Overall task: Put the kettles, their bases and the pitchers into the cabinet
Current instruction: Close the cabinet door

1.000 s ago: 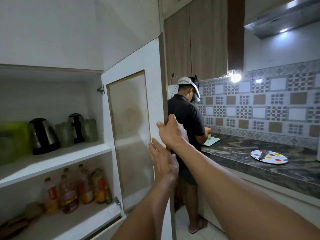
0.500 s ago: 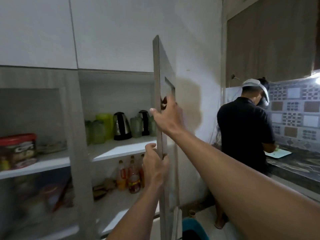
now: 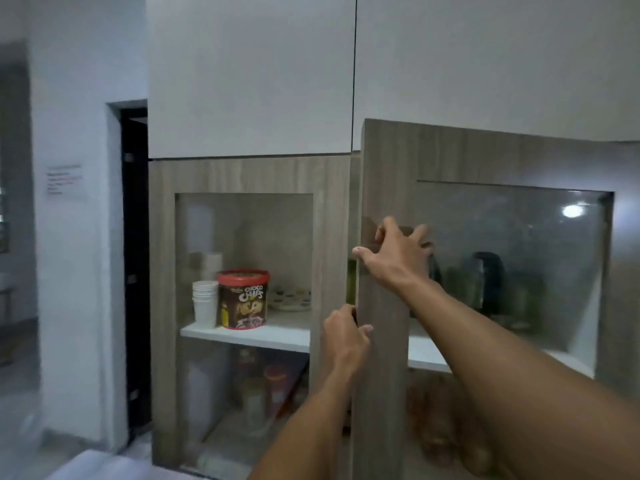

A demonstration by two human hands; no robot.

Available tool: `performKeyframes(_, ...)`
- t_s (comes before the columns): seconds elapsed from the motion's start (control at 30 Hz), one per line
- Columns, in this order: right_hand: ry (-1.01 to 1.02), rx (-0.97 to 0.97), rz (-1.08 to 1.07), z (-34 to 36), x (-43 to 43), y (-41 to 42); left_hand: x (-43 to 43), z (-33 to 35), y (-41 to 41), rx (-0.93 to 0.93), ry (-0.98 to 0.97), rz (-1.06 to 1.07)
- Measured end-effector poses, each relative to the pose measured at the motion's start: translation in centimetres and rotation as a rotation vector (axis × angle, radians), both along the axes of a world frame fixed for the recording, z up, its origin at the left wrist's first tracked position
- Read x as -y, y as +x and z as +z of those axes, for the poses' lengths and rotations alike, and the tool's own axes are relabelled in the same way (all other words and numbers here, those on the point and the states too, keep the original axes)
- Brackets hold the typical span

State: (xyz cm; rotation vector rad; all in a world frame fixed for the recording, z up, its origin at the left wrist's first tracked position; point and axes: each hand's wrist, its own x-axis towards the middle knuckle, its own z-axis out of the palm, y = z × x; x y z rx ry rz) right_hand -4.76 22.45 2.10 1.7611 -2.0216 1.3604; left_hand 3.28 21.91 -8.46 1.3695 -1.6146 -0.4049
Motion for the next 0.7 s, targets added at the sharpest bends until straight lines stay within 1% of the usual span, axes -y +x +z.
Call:
performKeyframes(0.17, -0.04, -0.036, -0.05, -0.3, 5.7, 0.3, 5.9, 0.0, -0.2, 0.02, 0.011, 0.022)
performKeyframes(0.37, -0.051, -0.03, -0.095, -0.1, 11.7, 0.3, 12.3, -0.4, -0.8, -0.03, -0.03, 0.022)
performKeyframes(0.5, -0.025, -0.095, -0.133, -0.3, 15.0, -0.3, 16.2, -0.4, -1.5, 0.013, -0.102, 0.103)
performKeyframes(0.6, -0.017, -0.129, -0.18, -0.7, 17.0, -0.9, 18.6, -0.7, -2.0, 0.099, -0.163, 0.197)
performKeyframes(0.7, -0.026, -0.139, -0.213, -0.6, 19.2, -1.2, 20.9, -0.7, -2.3, 0.116, -0.182, 0.226)
